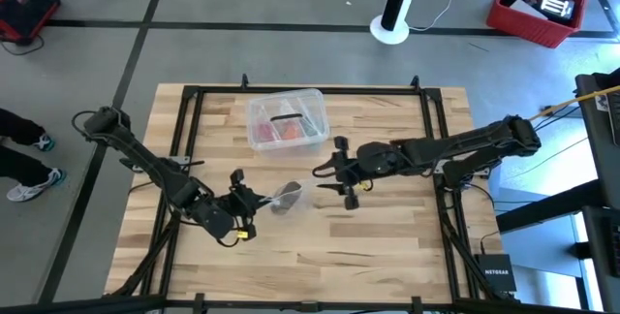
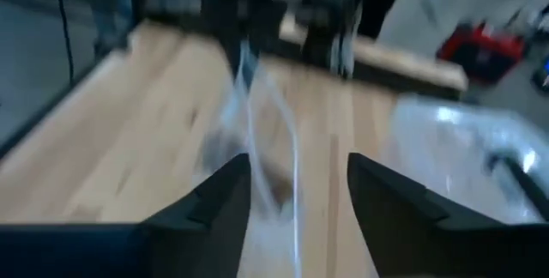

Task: Roll bandage
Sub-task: Close the transparent zip bag

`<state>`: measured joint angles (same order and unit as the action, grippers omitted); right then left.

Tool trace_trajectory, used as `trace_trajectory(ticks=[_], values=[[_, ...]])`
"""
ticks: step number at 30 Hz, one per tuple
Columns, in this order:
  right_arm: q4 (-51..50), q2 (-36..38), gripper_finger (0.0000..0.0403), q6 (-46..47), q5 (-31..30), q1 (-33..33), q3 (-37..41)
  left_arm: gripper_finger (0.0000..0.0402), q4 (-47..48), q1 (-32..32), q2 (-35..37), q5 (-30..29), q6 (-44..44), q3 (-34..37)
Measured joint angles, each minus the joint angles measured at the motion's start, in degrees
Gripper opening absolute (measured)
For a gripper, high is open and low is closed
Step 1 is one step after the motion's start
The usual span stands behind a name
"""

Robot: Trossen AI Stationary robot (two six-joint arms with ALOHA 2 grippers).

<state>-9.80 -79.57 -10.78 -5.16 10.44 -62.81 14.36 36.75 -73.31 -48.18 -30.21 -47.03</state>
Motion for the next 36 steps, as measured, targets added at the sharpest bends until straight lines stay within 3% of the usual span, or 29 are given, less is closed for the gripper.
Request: trace_trajectory(ticks=[9, 16, 23, 29, 36], values=[[21.2, -12.0, 0.0195, -1.6, 4.8, -0.1, -0.6, 0.0000, 0.1, 0.0, 0.2, 0.0, 0.2, 0.0], [20.8, -20.3, 0.0179, -3.3, 7.2, 0.0, -9.8, 0.0003, 0.1, 0.0, 0.2, 0.0, 0.6, 0.0], [13.8, -26.9, 0.0177, -4.8, 9.5, -0.8, -15.9, 0.0003, 0.1, 0.0, 0.2, 0.0, 0.6, 0.0], [13.1, -28.0, 0.0177, -6.4, 3.2, -0.8, -16.2, 0.0002, -0.2, 0.0, 0.2, 0.5, 1.1, 0.0], [12.4, -26.6, 0.0143, -10.3, 3.2, -0.6, -16.1, 0.0005, 0.0, 0.0, 0.2, 3.3, 2.2, 0.0]])
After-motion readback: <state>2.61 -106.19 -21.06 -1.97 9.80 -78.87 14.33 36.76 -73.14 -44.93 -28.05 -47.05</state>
